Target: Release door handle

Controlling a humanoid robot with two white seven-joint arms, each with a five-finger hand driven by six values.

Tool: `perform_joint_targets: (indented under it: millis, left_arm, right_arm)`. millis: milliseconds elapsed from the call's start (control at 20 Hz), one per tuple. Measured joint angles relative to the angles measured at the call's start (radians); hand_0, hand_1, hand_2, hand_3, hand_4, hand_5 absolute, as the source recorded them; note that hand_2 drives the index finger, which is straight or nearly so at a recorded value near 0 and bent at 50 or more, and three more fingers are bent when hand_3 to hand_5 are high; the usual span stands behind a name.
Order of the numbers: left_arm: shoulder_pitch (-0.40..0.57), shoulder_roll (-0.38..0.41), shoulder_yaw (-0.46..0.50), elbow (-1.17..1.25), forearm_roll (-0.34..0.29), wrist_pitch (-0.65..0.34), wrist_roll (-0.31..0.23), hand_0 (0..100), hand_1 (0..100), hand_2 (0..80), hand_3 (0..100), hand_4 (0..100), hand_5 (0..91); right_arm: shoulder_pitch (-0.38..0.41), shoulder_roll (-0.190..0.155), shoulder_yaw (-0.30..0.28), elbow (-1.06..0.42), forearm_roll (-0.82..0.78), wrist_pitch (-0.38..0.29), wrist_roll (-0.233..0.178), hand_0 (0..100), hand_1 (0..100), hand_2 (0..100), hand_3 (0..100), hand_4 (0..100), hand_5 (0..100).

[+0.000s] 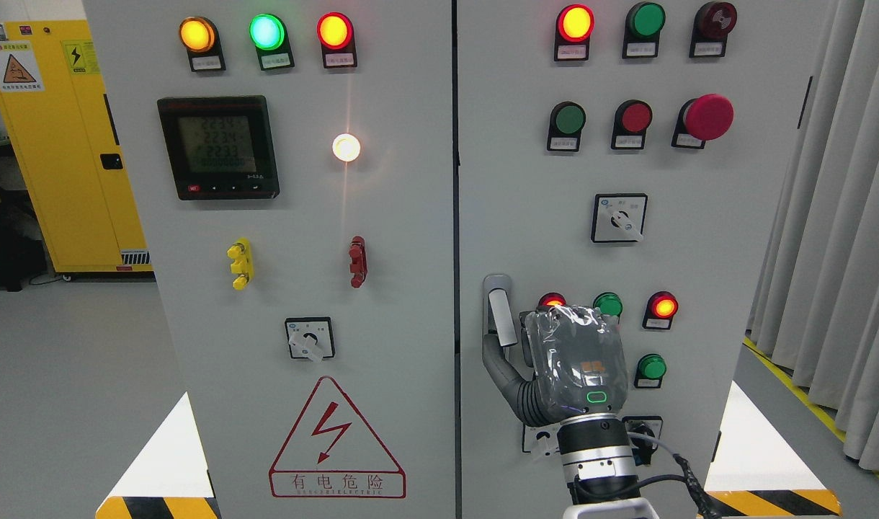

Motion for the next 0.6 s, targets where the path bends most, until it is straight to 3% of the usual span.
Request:
perform_joint_targets:
  millis: [601]
  left_arm:
    - [0.0, 0.0, 0.0, 0.0, 0.0, 0.0, 0.0, 12, 56, 0.0, 0, 0, 0.0]
  right_arm:
    - [0.006, 0.0, -0.002, -0.006, 0.0, 0.012, 0.0, 42, 44, 96, 100, 100, 100]
